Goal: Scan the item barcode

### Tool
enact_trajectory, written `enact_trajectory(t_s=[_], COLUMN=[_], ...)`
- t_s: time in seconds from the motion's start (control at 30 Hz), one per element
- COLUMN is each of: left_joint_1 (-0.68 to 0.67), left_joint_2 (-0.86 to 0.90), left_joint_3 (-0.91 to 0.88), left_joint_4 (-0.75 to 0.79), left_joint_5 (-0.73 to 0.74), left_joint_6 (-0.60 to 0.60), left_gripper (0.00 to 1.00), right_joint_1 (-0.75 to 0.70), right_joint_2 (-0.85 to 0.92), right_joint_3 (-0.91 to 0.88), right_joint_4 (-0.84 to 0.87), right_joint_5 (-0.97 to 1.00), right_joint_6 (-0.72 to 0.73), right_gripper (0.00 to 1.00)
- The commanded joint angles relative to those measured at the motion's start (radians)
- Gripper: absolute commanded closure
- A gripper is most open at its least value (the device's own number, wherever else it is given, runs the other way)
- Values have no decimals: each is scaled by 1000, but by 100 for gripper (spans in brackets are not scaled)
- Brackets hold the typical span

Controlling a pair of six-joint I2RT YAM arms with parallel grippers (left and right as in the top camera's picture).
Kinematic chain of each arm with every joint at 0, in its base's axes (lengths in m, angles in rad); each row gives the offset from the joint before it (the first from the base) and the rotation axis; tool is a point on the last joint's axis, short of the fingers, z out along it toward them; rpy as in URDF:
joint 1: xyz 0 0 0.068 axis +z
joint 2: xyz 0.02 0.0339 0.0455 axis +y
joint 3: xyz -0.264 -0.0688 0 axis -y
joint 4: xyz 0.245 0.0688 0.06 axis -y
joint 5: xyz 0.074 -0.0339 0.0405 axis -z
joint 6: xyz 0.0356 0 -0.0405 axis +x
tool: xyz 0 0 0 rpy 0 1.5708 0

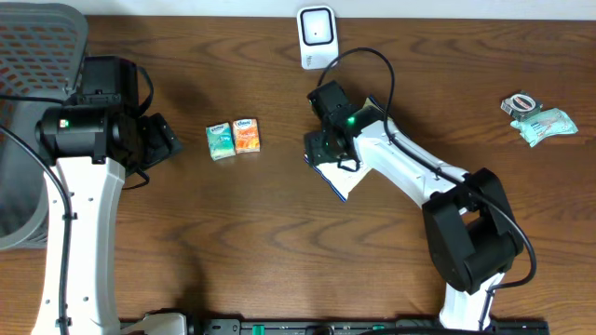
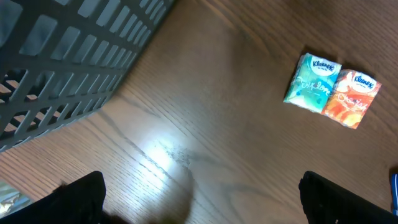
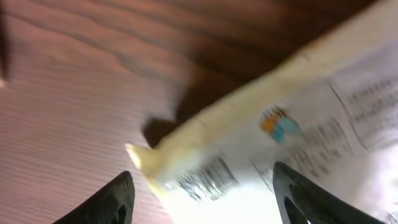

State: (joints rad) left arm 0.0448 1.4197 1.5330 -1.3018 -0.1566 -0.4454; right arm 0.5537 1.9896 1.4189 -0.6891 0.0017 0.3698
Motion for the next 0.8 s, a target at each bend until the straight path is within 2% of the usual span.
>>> enact_trajectory(t_s=[0.0, 0.4, 0.77], left_joint_1=[5, 5, 5], left_joint_2=[4, 4, 4], left_joint_3=[3, 3, 3], left_joint_4=[-3, -3, -3], left_joint_5=[-10, -10, -10], left_joint_6=[-9, -9, -9], left_gripper=[2, 2, 2], right_joint_1=[-5, -6, -8], right_joint_2=[6, -28, -160], right_joint_3=[-3, 9, 9], right_joint_4=[-56, -242, -337], right_joint_5=[45, 45, 53], right_joint_6=[-3, 19, 19], right_gripper=[34, 39, 38])
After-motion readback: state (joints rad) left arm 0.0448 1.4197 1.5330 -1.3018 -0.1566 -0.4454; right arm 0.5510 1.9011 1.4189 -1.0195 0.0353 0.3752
